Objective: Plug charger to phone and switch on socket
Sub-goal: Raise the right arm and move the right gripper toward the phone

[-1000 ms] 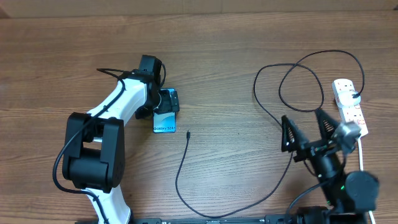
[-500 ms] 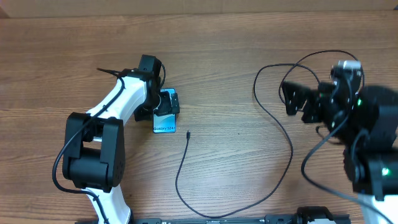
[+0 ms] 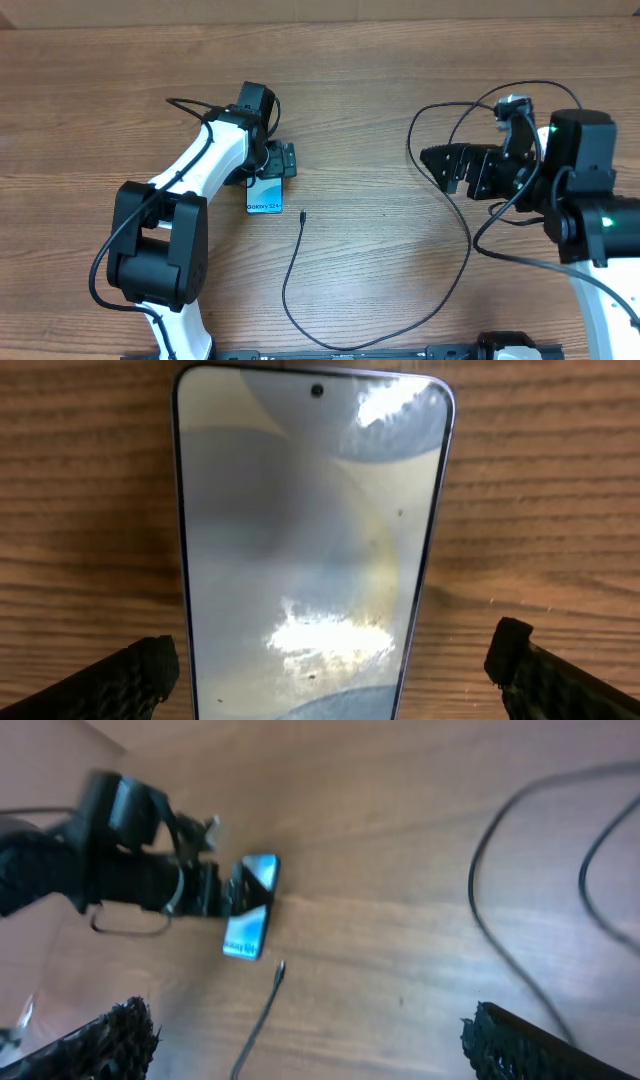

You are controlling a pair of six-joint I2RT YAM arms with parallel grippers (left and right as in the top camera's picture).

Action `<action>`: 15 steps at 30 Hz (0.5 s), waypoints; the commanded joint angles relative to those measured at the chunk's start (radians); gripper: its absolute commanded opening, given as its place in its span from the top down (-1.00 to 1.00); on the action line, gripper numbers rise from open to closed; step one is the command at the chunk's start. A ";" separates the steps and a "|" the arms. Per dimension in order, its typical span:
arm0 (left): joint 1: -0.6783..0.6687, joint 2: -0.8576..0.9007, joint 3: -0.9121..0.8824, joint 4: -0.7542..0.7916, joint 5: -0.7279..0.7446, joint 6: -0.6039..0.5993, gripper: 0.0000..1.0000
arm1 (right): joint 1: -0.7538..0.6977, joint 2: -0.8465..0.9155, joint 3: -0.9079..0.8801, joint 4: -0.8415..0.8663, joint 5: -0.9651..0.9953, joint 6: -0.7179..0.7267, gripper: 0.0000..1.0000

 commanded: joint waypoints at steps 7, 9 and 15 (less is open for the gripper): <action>-0.007 0.005 0.001 0.010 -0.038 -0.025 -1.00 | 0.000 0.137 0.020 -0.112 -0.016 -0.012 -1.00; -0.007 0.005 0.001 0.012 -0.042 -0.025 -0.99 | 0.000 0.162 0.020 -0.124 -0.016 -0.012 -1.00; -0.007 0.005 0.000 0.014 -0.079 -0.024 -1.00 | 0.000 0.205 0.020 -0.146 -0.016 -0.012 -1.00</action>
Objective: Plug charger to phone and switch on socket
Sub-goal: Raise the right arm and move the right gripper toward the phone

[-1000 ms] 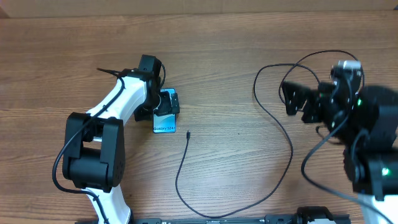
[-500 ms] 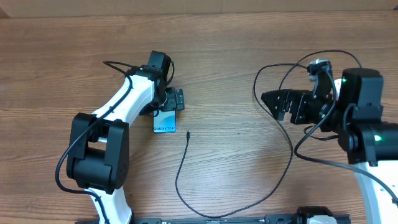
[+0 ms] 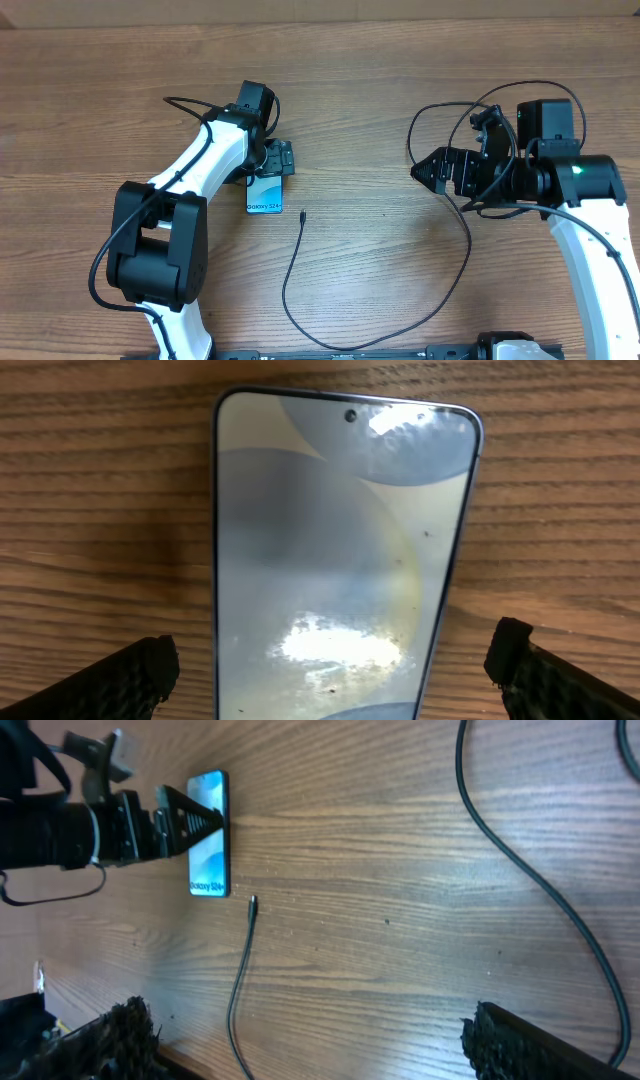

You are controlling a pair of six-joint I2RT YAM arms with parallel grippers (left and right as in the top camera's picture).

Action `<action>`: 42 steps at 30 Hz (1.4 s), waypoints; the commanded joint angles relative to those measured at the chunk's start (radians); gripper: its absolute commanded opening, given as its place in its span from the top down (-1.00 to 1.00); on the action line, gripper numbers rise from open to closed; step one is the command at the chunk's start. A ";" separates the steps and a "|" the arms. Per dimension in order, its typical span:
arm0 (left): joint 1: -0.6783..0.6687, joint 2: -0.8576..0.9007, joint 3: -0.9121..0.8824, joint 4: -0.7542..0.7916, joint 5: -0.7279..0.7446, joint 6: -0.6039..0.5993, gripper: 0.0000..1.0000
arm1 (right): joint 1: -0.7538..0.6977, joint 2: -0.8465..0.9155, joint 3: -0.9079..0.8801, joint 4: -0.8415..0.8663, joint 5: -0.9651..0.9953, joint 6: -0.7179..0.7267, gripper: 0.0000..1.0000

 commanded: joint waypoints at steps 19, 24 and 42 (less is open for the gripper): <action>-0.021 0.005 0.000 0.014 -0.019 0.050 -1.00 | 0.000 0.012 0.019 -0.011 -0.008 -0.008 -1.00; -0.020 0.005 -0.001 0.015 -0.019 0.037 -1.00 | -0.001 0.012 0.019 -0.013 -0.008 -0.008 -1.00; -0.021 0.005 -0.046 0.039 -0.019 0.027 -1.00 | -0.001 0.012 0.019 -0.019 -0.007 -0.008 -1.00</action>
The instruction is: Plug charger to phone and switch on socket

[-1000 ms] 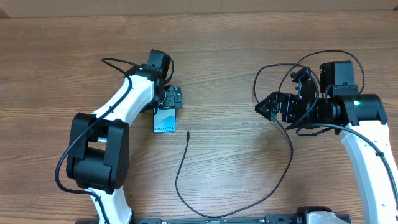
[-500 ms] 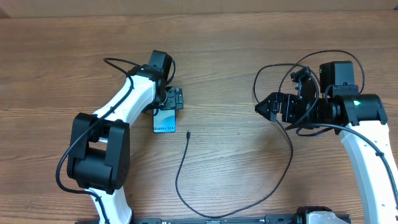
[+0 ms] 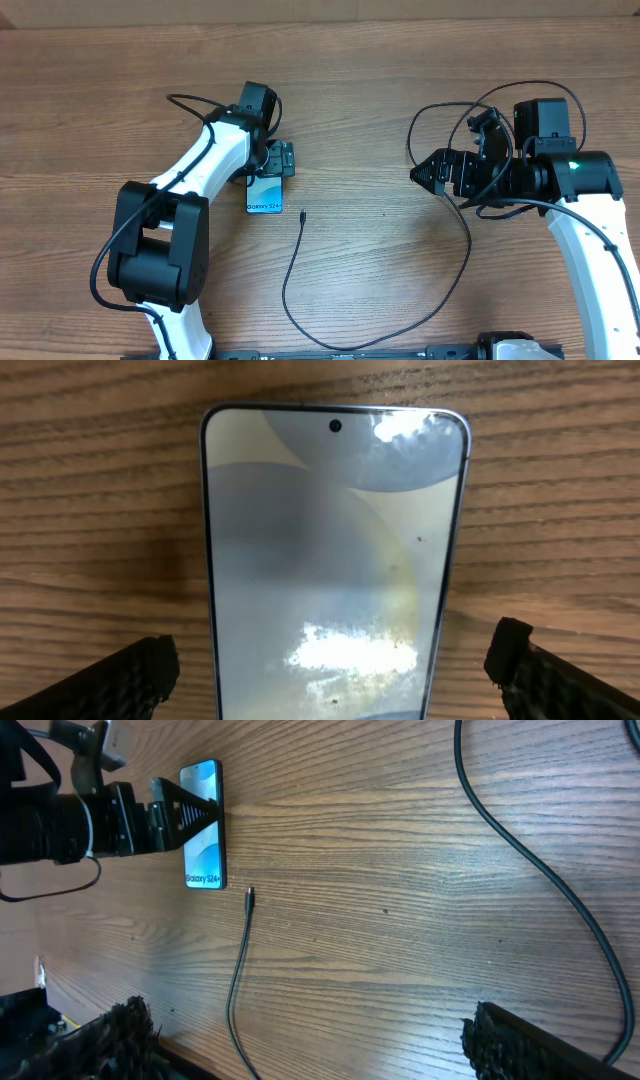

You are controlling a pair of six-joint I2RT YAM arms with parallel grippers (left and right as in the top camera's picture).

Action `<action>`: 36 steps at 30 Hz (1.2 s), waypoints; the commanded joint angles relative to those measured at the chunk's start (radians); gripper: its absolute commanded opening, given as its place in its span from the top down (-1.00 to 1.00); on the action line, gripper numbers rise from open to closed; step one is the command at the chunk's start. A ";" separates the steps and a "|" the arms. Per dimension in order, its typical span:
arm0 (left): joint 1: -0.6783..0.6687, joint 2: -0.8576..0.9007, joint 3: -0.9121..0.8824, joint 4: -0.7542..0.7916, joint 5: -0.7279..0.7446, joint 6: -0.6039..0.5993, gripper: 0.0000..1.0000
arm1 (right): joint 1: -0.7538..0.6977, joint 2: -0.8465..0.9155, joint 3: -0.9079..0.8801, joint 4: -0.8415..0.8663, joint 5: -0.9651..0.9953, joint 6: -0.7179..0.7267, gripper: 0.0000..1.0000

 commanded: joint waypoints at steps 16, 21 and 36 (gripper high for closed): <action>-0.007 0.005 -0.168 0.112 0.013 -0.023 -0.92 | -0.001 -0.002 0.019 0.000 -0.007 -0.005 -1.00; -0.003 0.005 -0.146 0.091 0.052 -0.014 -0.99 | 0.000 -0.002 0.016 0.001 -0.007 -0.005 -1.00; -0.003 0.005 0.108 -0.121 0.057 0.003 -1.00 | 0.000 -0.001 0.016 0.000 -0.007 -0.005 -1.00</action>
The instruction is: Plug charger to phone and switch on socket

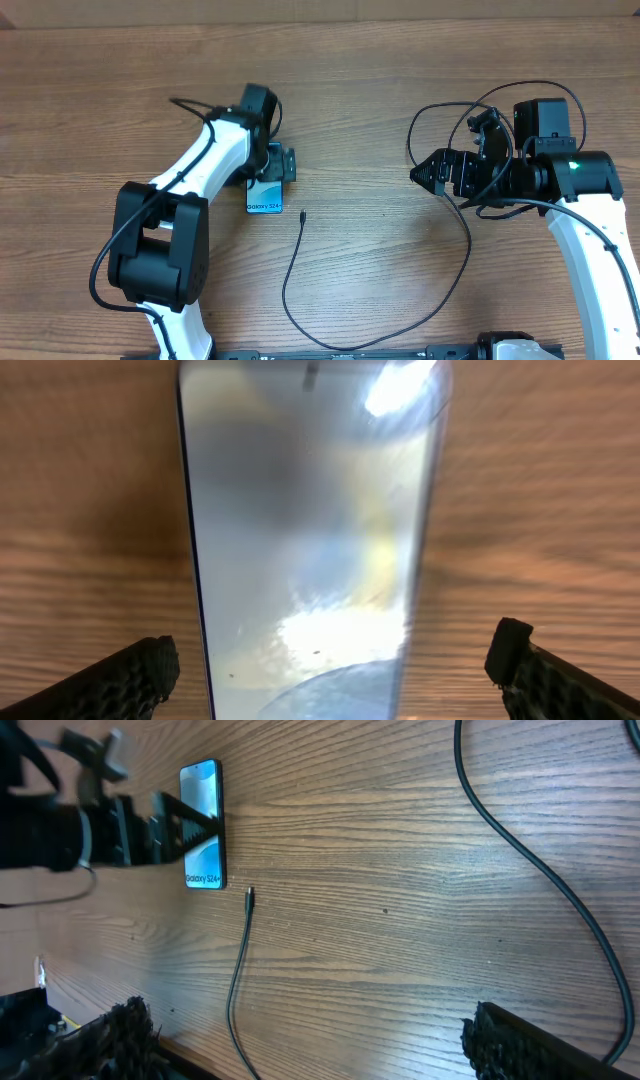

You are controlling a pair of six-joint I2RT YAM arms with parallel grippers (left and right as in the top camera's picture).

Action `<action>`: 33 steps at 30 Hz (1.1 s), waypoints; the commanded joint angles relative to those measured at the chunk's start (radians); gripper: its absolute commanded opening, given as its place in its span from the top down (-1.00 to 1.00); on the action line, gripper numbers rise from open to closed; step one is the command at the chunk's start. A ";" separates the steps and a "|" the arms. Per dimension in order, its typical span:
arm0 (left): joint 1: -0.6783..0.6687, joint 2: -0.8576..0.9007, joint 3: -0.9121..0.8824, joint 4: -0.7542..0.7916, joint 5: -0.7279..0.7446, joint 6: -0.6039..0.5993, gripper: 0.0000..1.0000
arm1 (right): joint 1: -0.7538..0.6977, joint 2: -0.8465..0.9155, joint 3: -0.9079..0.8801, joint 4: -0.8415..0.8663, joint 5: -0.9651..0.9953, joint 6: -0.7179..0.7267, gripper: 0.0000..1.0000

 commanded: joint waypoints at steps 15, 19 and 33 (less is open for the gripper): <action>-0.003 0.006 0.036 0.058 0.014 0.043 -0.97 | 0.000 -0.001 0.016 -0.013 -0.006 -0.005 -1.00; -0.005 0.006 0.036 0.097 0.010 0.053 -1.00 | 0.000 -0.001 0.016 -0.013 -0.006 -0.005 -1.00; -0.005 0.083 0.036 0.091 0.021 0.053 -0.99 | 0.000 0.000 0.015 -0.002 -0.005 -0.005 -1.00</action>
